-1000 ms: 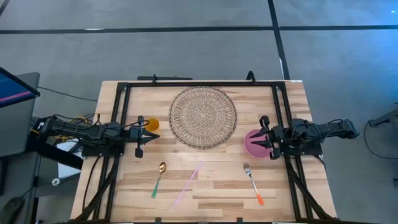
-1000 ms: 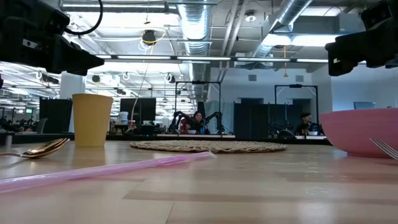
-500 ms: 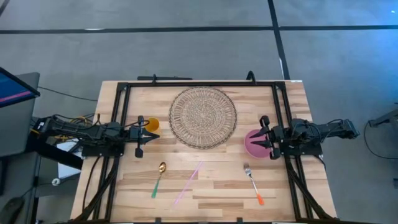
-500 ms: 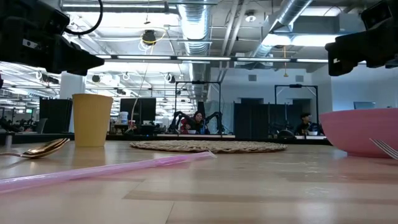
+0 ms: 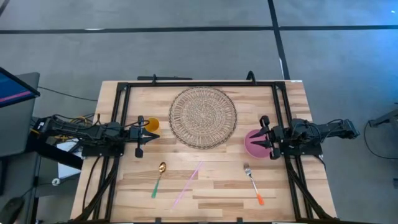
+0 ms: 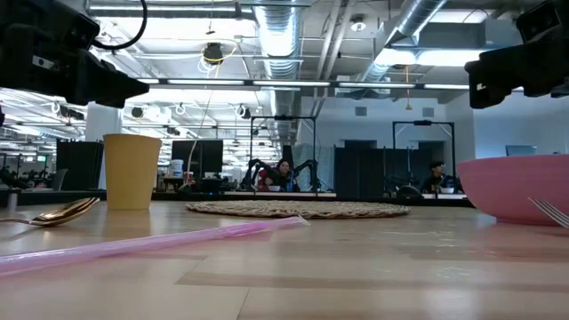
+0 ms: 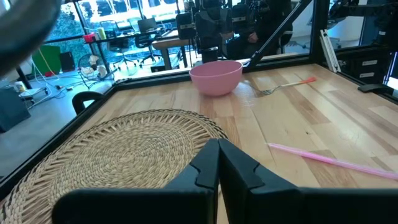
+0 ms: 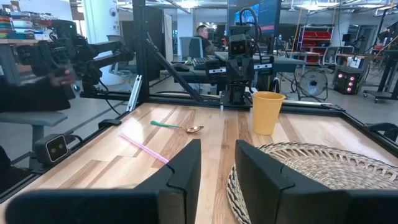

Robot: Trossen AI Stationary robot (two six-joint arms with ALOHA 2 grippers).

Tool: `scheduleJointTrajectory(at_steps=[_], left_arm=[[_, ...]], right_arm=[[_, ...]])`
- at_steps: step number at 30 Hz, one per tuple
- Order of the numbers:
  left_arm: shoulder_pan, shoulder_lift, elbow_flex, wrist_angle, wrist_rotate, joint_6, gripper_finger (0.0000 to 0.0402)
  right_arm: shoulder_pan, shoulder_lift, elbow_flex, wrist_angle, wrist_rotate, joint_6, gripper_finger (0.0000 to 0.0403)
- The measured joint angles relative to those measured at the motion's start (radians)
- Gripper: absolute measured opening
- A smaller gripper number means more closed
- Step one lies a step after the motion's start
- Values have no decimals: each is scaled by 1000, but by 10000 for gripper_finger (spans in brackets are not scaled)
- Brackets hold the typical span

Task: Pick & Place Utensil
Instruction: Put the pink bowl on the brown table mat

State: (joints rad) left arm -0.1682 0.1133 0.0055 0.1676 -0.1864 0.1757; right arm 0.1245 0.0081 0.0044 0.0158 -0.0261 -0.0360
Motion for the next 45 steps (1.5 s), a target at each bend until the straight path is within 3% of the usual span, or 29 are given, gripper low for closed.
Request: scheduleJointTrajectory(at_steps=[13,20,24,30,36,45], left_arm=[[0,4,0,64,1,-40,8],[0,34,0,222,1,-64,11],[0,58,2,305,1,-36,39],[0,143,81,305,0,-34,109],[0,266,209,308,0,-34,143],[0,418,306,305,-5,-30,138]], right_arm=[[-3,-1,0,201,1,-49,92],[-3,-2,3,320,53,-68,93],[-2,35,22,307,53,-18,109],[-1,173,102,311,112,16,177],[32,377,300,90,161,141,212],[178,669,608,-419,309,394,192]])
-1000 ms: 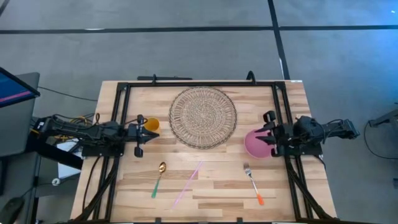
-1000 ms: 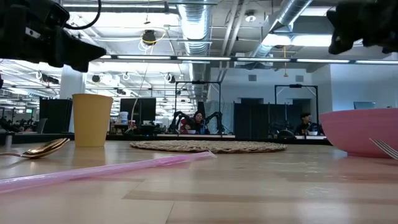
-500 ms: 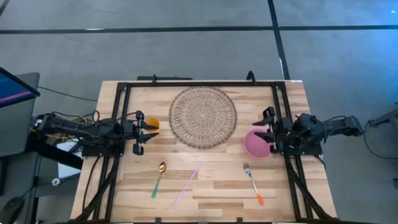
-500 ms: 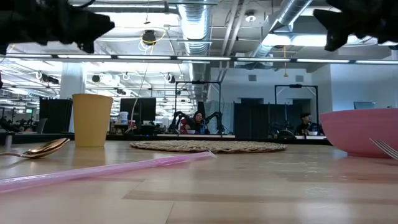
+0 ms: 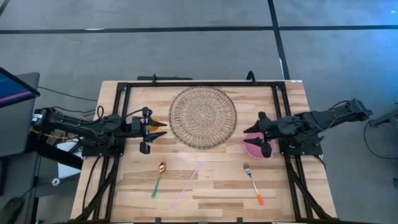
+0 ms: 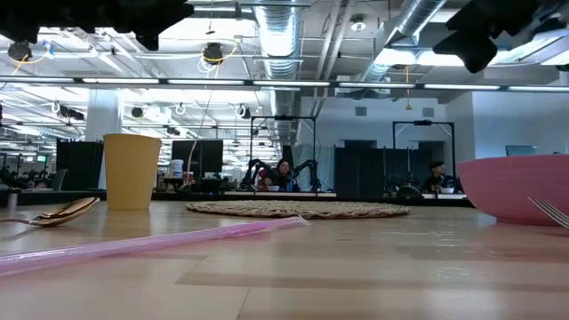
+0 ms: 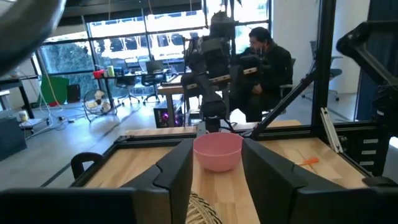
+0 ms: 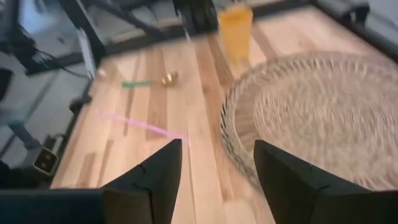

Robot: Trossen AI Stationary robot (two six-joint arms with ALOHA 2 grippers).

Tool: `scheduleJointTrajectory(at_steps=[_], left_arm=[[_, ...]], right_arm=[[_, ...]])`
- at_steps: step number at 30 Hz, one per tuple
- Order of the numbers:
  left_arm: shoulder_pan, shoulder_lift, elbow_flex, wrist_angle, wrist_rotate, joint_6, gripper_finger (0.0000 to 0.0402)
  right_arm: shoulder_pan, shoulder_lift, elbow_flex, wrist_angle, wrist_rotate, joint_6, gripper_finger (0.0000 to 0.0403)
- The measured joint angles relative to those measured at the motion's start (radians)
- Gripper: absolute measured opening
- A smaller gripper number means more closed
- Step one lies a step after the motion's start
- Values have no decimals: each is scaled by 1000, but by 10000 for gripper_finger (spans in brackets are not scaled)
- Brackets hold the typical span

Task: Pick & Place Utensil
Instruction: Put the pink bowl on the brown table mat

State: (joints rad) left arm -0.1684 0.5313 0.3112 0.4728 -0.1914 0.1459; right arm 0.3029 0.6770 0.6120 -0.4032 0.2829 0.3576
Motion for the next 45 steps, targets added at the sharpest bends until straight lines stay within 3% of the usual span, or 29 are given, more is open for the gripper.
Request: scheduleJointTrajectory(at_steps=[6,15,28,37,41,45], left_arm=[[0,7,13,0,-35,0,136],[0,7,13,-1,-37,-5,135],[0,7,13,-1,-37,-5,135],[0,6,13,4,-47,5,135],[0,6,13,7,-51,6,135],[0,7,13,7,-52,7,135]], right_arm=[[75,92,91,-145,58,162,189],[129,224,95,-399,61,475,196],[125,471,95,-405,54,694,190],[96,583,95,-383,-21,744,166],[76,614,95,-377,-47,743,144],[57,635,95,-372,-112,736,93]])
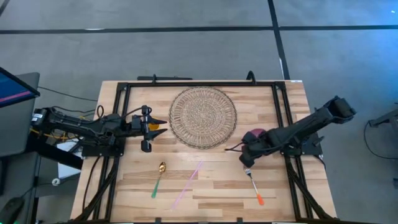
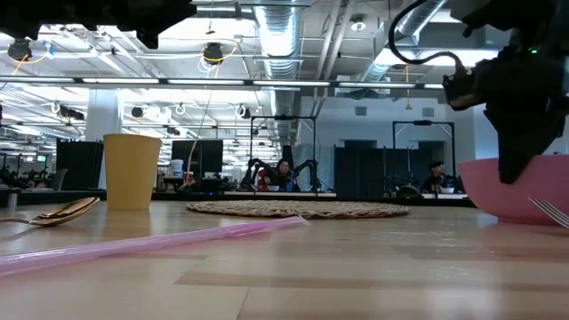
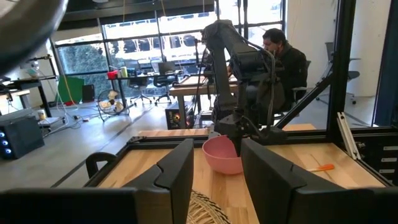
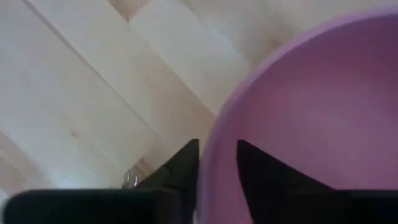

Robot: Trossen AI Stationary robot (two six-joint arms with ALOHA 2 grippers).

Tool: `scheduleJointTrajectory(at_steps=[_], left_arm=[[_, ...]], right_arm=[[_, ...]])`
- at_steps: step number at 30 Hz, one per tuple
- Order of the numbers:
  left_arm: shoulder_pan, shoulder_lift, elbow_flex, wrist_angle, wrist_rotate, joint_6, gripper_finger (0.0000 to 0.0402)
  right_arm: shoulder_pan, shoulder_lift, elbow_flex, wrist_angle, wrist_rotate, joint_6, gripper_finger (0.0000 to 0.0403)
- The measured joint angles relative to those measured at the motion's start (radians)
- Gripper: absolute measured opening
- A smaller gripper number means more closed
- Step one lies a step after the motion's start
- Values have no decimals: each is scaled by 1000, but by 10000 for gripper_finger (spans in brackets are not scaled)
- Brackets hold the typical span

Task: Pick & Place Utensil
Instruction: Put the pink bowl on the brown table mat

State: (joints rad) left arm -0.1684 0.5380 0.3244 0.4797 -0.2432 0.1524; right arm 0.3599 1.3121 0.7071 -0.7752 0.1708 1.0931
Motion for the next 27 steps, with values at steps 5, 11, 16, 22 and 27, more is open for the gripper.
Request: scheduleJointTrajectory(at_steps=[5,11,16,22,27], left_arm=[[0,0,0,0,0,0,135],[0,0,0,0,0,0,135],[0,0,0,0,0,0,135],[1,1,0,1,0,0,135],[1,15,1,4,0,0,135]], right_arm=[[-10,-6,3,-11,-26,-26,13],[-10,-24,55,-5,-25,-69,17],[-19,-14,138,77,41,-255,6],[-61,28,166,446,73,-572,3],[-116,166,248,567,2,-773,2]])
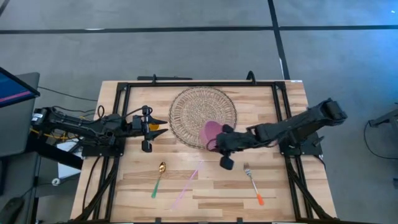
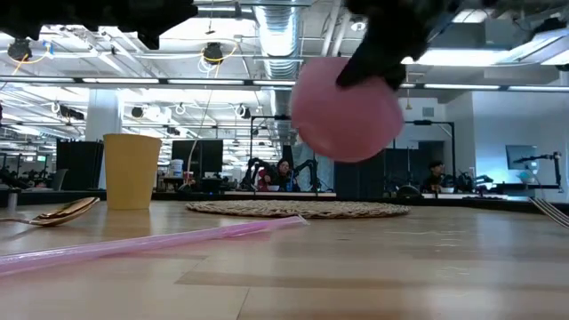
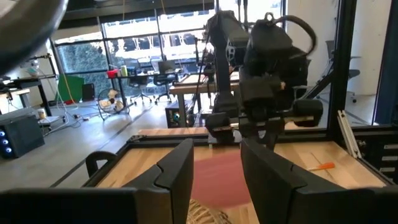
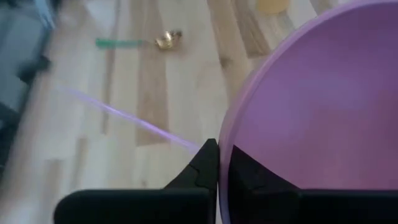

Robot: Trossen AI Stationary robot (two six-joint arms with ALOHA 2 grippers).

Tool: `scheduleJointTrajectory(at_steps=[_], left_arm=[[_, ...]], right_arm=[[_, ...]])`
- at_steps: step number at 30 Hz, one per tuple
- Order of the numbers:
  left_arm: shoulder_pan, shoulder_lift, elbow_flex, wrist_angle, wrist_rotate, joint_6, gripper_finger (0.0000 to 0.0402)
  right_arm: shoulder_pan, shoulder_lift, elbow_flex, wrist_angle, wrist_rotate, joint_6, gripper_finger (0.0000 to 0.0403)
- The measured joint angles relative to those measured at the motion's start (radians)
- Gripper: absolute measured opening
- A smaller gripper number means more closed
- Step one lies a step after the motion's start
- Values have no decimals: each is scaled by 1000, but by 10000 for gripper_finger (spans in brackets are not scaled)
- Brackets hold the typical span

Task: Pick & Place Utensil
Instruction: Put the pink bowl on the brown table mat

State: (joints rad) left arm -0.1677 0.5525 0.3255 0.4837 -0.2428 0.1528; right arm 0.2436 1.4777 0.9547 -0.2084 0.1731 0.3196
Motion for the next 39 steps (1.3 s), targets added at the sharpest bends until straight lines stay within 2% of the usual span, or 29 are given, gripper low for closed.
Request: scheduleJointTrajectory(at_steps=[6,10,16,27,31,39], left_arm=[[0,17,0,-3,0,0,135],[-1,25,0,-3,0,0,135],[0,37,0,1,0,0,135],[0,45,0,-4,-21,0,135],[0,45,0,-4,-22,0,135],[0,45,0,-4,-23,0,135]], right_arm=[[-75,181,221,-158,-14,-150,1],[-131,259,315,-248,-7,-166,1],[-167,328,327,-256,-98,-166,4],[-173,378,327,-263,-71,-251,11],[-182,376,327,-265,-15,-251,30],[-196,375,327,-274,-15,-252,84]])
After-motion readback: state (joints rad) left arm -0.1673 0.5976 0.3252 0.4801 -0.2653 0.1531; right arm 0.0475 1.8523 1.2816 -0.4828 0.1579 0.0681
